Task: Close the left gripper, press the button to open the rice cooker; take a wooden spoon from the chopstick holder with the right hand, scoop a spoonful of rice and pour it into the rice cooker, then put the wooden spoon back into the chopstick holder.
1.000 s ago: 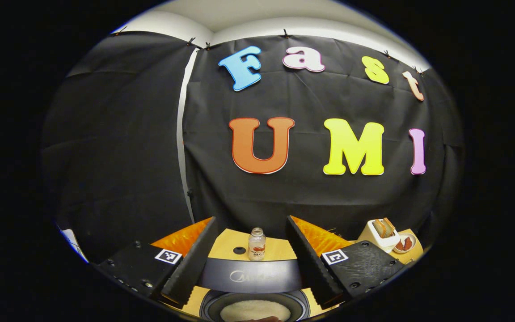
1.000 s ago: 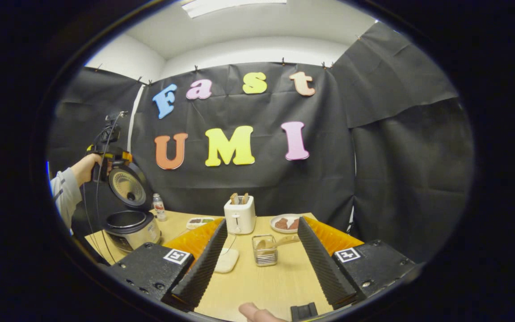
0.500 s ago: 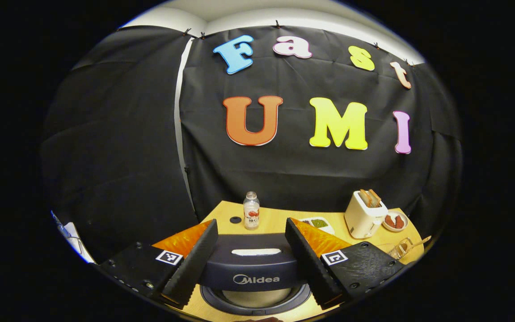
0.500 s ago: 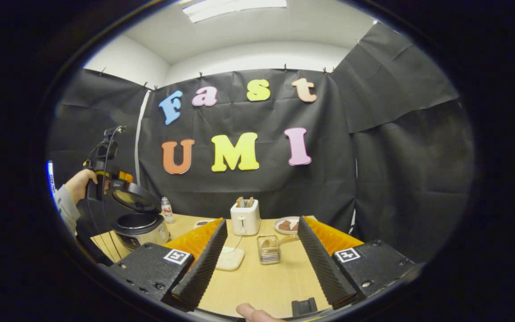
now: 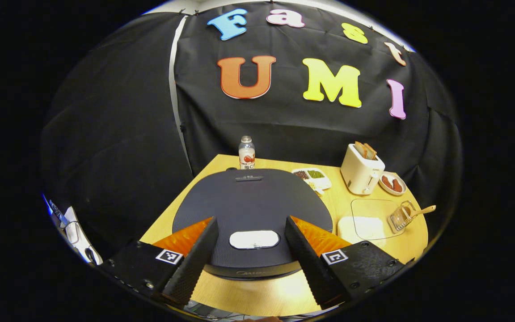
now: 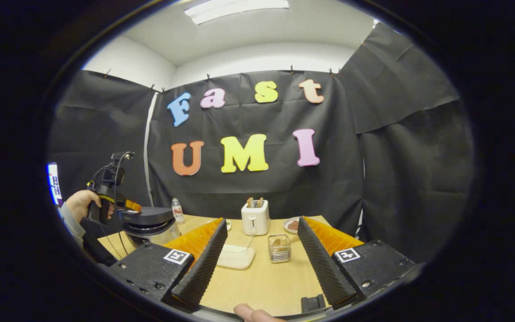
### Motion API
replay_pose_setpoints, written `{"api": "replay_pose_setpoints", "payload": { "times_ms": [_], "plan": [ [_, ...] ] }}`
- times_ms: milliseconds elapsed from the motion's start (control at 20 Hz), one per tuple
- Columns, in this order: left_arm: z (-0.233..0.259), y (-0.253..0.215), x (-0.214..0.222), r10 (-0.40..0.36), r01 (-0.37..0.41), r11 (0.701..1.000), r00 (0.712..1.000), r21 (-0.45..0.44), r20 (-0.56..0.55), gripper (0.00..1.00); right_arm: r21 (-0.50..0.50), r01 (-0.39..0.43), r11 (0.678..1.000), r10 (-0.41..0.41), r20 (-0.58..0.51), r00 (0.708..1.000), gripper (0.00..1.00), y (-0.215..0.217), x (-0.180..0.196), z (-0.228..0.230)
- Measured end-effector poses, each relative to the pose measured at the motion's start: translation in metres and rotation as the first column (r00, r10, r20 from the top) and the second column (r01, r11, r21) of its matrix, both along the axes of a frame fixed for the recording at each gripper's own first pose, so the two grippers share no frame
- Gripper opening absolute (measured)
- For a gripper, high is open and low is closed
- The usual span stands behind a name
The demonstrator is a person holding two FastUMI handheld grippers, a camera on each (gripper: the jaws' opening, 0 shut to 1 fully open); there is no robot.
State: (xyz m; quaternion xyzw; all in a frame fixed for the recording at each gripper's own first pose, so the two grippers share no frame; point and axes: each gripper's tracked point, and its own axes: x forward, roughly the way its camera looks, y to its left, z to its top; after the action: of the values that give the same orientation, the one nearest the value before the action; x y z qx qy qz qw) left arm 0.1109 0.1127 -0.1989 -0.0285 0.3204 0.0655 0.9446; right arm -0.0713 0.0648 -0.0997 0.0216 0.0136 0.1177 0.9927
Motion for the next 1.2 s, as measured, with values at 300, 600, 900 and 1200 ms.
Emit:
{"api": "replay_pose_setpoints", "payload": {
  "times_ms": [300,600,900,1200],
  "plan": [
    [-0.013,-0.01,-0.02,-0.01,0.009,1.0,0.996,-0.011,-0.085,0.98,-0.003,-0.012,1.0,0.012,-0.003,1.0,0.95,0.007,-0.003,-0.002],
    [-0.007,-0.007,-0.024,0.009,-0.011,1.0,0.995,0.022,0.095,0.98,-0.015,-0.024,1.0,0.024,-0.016,1.0,1.0,0.018,-0.004,-0.009],
    [-0.01,-0.001,-0.023,0.006,-0.019,0.998,0.97,0.054,0.244,0.98,-0.042,-0.032,0.999,0.03,-0.034,0.999,0.95,0.029,-0.002,-0.02],
    [-0.011,0.001,-0.022,0.002,-0.031,0.997,0.932,0.073,0.362,0.99,-0.051,-0.041,0.998,0.038,-0.047,0.998,1.0,0.039,0.002,-0.026]
  ]
}}
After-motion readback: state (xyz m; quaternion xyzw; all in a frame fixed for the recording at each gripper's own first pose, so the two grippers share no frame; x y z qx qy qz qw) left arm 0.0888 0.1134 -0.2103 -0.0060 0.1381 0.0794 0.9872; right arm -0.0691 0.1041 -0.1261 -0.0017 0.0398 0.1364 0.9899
